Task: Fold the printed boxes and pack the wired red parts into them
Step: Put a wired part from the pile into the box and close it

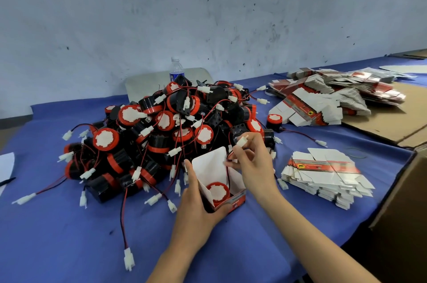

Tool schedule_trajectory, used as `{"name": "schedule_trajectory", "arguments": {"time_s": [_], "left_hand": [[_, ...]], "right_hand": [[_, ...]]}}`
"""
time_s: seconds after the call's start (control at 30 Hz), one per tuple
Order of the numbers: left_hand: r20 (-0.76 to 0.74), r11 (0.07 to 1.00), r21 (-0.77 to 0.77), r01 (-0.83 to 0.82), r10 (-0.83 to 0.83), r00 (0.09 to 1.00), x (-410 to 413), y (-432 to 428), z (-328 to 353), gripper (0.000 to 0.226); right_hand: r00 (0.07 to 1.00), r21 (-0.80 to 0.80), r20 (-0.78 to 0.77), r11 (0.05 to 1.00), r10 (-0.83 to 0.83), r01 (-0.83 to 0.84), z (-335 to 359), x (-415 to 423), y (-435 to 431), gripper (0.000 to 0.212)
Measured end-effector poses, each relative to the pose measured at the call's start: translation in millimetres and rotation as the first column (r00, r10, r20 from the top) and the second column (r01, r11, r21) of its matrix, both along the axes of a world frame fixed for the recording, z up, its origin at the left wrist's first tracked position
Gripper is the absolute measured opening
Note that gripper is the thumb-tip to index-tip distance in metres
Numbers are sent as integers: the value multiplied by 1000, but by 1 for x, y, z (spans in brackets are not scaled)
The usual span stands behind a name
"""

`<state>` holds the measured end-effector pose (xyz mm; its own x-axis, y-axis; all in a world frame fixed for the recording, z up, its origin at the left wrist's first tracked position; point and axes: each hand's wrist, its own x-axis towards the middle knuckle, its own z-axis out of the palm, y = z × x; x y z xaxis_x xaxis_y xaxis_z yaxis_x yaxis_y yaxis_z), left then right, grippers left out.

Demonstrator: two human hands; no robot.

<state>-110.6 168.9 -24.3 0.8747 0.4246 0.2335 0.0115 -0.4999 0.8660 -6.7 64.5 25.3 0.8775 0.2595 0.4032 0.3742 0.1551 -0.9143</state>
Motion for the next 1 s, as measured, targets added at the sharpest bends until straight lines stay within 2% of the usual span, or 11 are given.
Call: {"name": "schedule_trajectory", "arguments": {"time_s": [0.1,0.2,0.23,0.33,0.47,0.57,0.67,0.73,0.77,0.83,1.0], "left_hand": [[-16,1000,13,1,-1,1000,1,-1,0,131],[-30,999,51,-12,13,999,0,0,-1,128],[-30,998,56,-14,15,999,0,0,-1,127],[-19,999,43,-10,11,1000,1,0,-1,127],[-26,999,46,-6,7,1000,1,-1,-2,128],[-29,998,55,-3,4,1000,0,-1,-2,129],[-17,999,53,1,-1,1000,-1,0,-3,126],[-14,998,57,2,-1,1000,-1,0,-4,124],[-11,998,56,2,-2,1000,-1,0,-4,124],[1,999,35,10,-10,1000,-1,0,-5,123],[14,999,33,0,0,1000,-2,-1,-7,124]], "right_hand": [[971,-216,235,976,40,12,1,-5,-3,26],[857,-482,486,870,173,98,1,-6,-9,12],[814,-537,539,833,215,135,1,-5,-13,9],[729,-639,617,730,296,244,3,1,-25,26],[770,-653,592,701,238,286,4,3,-32,43],[758,-614,637,688,143,387,-2,-5,-31,33],[566,-449,823,652,36,611,-8,-8,-29,28],[426,-332,905,642,9,691,-13,-6,-27,31],[391,-307,921,635,9,709,-15,-5,-27,31],[382,-313,924,615,20,724,-23,-7,-28,30],[474,-423,878,574,68,701,-37,-12,-30,28]]}}
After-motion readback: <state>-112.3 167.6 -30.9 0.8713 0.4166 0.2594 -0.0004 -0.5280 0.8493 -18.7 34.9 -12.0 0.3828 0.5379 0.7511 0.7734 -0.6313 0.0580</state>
